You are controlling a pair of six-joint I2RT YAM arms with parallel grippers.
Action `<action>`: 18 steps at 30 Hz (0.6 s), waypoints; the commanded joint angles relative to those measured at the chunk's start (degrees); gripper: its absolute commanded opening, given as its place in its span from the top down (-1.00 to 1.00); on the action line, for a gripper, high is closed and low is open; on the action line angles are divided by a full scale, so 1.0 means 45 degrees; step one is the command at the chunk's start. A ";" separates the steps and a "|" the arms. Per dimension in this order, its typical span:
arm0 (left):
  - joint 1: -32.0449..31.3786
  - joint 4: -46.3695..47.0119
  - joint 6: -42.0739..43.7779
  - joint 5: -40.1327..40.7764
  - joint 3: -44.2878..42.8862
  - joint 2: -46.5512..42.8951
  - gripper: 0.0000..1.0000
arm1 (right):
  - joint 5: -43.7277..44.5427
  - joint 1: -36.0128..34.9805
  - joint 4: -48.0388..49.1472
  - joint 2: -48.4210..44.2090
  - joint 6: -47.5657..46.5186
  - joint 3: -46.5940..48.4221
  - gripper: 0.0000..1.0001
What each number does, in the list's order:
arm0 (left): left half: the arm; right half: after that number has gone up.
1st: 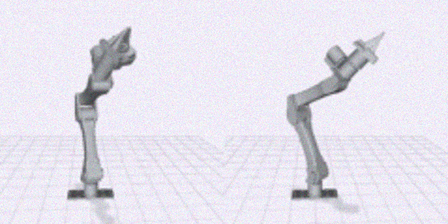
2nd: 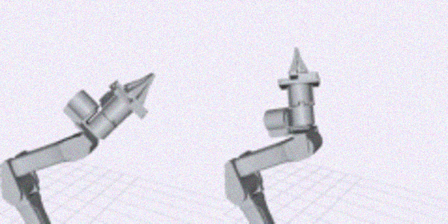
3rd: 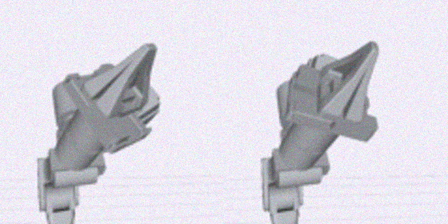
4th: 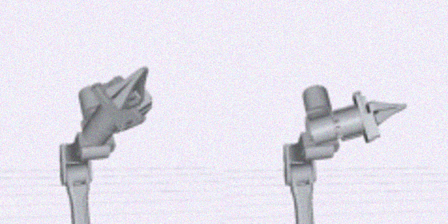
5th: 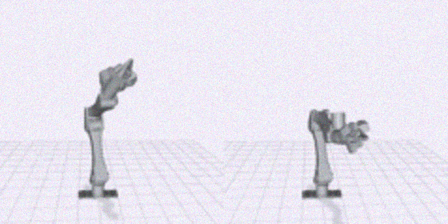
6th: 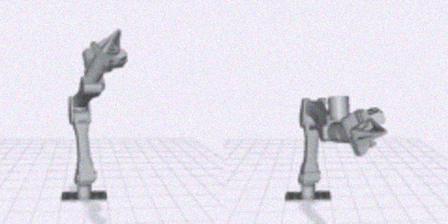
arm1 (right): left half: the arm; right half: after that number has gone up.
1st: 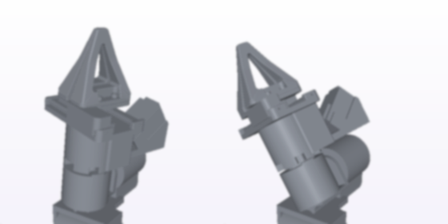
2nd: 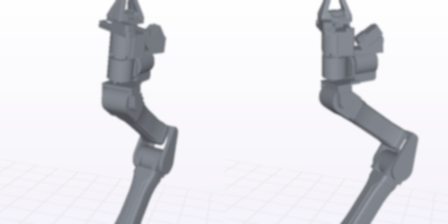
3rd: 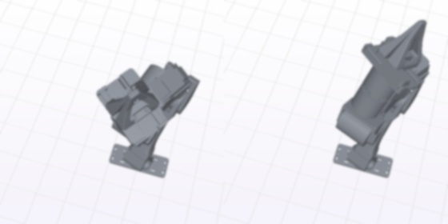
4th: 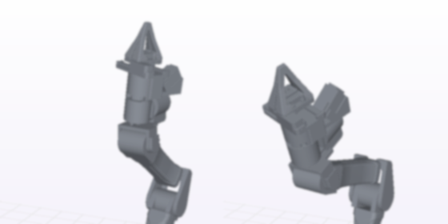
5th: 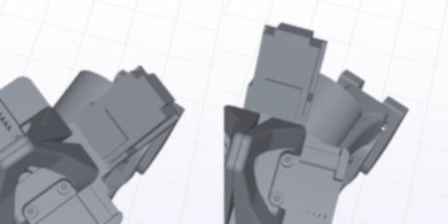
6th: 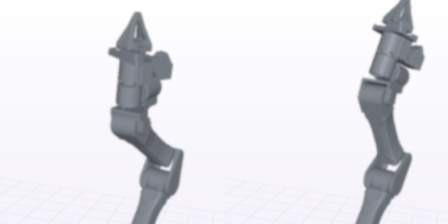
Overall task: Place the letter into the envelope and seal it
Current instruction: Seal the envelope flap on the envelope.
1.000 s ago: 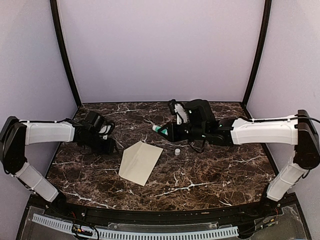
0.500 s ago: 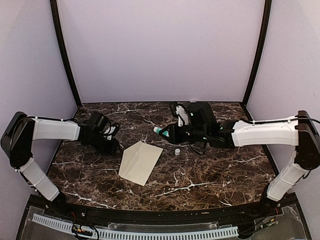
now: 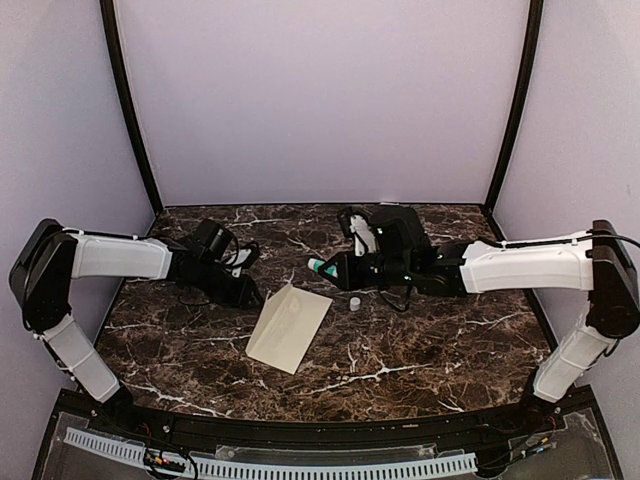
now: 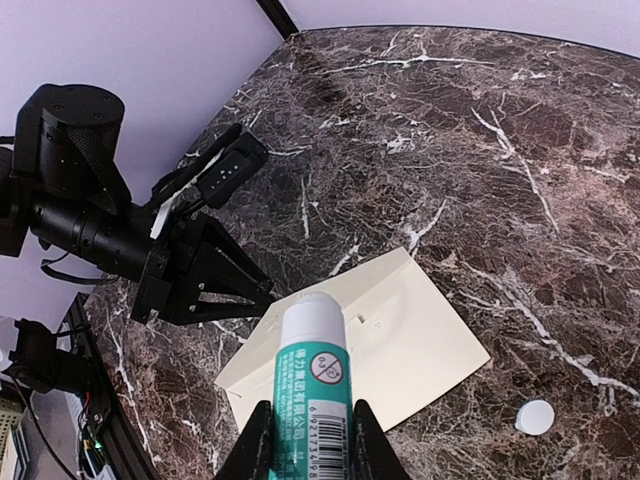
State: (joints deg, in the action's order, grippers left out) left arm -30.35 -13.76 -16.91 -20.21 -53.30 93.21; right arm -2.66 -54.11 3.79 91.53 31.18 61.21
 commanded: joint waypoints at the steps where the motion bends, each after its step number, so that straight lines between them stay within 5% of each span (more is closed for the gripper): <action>1: -0.0490 -0.0083 0.0205 -0.0003 -0.0490 0.0238 0.45 | 0.0162 0.0054 0.0188 0.0186 0.0064 0.0427 0.70; 18: -0.1574 0.0173 -0.0209 0.0551 -0.0922 0.0625 0.58 | 0.0474 0.0057 0.0536 0.0442 0.0391 -0.0012 0.71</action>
State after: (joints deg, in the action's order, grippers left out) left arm -36.60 -13.52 -16.95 -18.33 -55.75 95.46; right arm -2.15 -54.11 3.46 92.58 31.81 61.28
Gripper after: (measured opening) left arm 0.215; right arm 0.194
